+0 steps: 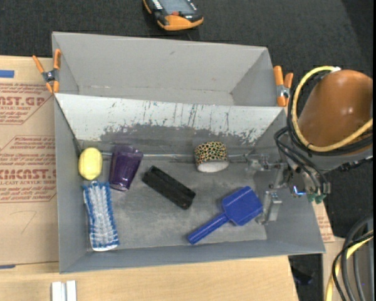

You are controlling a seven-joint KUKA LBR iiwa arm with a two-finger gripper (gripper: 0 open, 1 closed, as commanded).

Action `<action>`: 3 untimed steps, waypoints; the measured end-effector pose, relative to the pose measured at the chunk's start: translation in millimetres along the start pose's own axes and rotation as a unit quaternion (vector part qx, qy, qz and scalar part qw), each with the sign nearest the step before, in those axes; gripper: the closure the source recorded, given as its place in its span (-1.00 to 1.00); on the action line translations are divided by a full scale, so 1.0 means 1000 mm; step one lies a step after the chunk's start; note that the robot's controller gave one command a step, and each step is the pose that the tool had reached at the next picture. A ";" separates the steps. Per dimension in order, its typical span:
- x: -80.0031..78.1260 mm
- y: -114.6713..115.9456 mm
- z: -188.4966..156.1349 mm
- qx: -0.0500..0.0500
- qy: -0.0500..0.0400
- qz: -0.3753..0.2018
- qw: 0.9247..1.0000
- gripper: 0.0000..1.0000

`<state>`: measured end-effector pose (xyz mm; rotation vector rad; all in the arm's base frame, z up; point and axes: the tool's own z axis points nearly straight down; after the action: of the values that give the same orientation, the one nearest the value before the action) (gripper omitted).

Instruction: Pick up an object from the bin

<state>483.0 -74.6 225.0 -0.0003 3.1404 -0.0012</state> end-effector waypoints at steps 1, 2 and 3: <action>0.000 0.000 0.000 0.000 0.000 0.000 1.000 -1.00; -0.004 0.026 0.026 0.000 -0.001 -0.201 0.980 -1.00; -0.015 0.016 0.040 0.000 -0.001 -0.244 0.970 -1.00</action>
Offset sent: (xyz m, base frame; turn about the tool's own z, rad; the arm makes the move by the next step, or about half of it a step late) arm 0.0044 0.0309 -0.0319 -0.4906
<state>498.0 -58.2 185.0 -0.7657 3.0438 -0.0015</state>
